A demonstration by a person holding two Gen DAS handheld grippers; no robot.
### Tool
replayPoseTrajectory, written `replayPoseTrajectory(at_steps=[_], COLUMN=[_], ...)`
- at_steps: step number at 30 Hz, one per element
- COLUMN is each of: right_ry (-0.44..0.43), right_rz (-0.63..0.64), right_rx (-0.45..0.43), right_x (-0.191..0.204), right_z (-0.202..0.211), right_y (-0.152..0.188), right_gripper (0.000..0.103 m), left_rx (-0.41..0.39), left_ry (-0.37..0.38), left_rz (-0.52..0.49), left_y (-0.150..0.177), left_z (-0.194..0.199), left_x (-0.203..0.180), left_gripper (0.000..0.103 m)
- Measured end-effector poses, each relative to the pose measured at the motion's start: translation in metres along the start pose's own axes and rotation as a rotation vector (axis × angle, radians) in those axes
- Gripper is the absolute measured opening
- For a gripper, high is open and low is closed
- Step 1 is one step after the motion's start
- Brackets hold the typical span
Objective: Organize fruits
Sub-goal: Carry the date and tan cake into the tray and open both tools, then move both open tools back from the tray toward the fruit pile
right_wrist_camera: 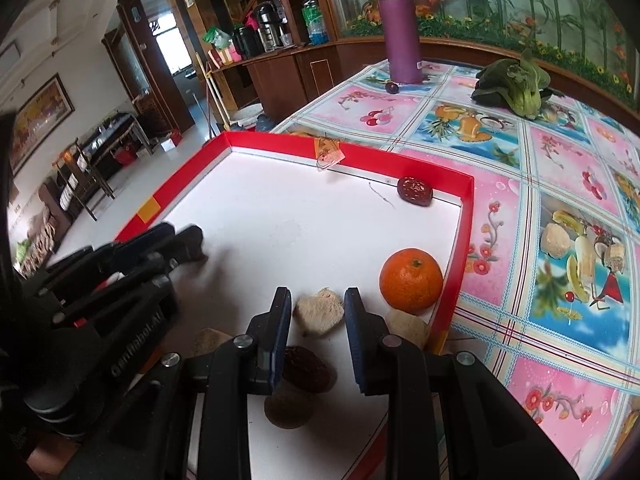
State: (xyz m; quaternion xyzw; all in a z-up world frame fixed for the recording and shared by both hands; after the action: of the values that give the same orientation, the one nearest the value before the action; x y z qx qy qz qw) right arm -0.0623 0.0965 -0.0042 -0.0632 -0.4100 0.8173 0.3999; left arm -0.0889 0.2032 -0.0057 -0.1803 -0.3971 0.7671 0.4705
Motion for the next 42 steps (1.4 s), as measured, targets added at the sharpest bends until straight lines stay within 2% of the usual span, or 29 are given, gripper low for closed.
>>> replayPoseTrajectory(at_steps=[1,2,11,14,25,33,42], right_ry=[-0.007,-0.010,0.000,0.010,0.146,0.170,0.205], right_rz=[-0.011,-0.017,-0.067,-0.092,-0.072,-0.144,-0.205], right_rx=[-0.008,-0.014,-0.080,-0.096,-0.198,-0.244,-0.274], right_x=[-0.002,-0.003,-0.024,-0.036,-0.065,-0.101,-0.136], right_z=[0.002,0.004,0.028,0.036,0.078,0.103,0.127], right_y=[-0.001,-0.001,-0.005,-0.005,-0.005,-0.007,-0.002], right_gripper=[0.029,0.032,0.033,0.033,0.033,0.034,0.034], left_rx=[-0.002,-0.006,-0.068,-0.083,-0.146,-0.198,-0.209], left_ry=[-0.006,-0.010,-0.014,-0.007,0.039,0.077,0.114], left_rz=[0.000,0.000,-0.009,-0.025,-0.082,-0.134,-0.180], left_y=[0.000,0.000,-0.011,-0.013,-0.023,-0.033,-0.042], left_z=[0.001,0.003,0.025,0.032,0.065,0.088,0.094], left_x=[0.000,0.000,-0.008,-0.016,-0.054,-0.084,-0.115], left_gripper=[0.049,0.056,0.069,0.069,0.071,0.074,0.076])
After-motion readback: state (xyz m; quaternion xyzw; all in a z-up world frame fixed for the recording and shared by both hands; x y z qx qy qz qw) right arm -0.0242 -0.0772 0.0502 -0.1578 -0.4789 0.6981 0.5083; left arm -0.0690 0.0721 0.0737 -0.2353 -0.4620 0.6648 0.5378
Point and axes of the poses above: each gripper's, at about its wrist camera, not at the fingertips, and z roughly against the way its jaws point, x to its left, y to its underside, the point moved 4 cm from there along -z, roughly the way its jaws point, and after that the axes turned 7 degrees about -y, right-handed, at the moved point
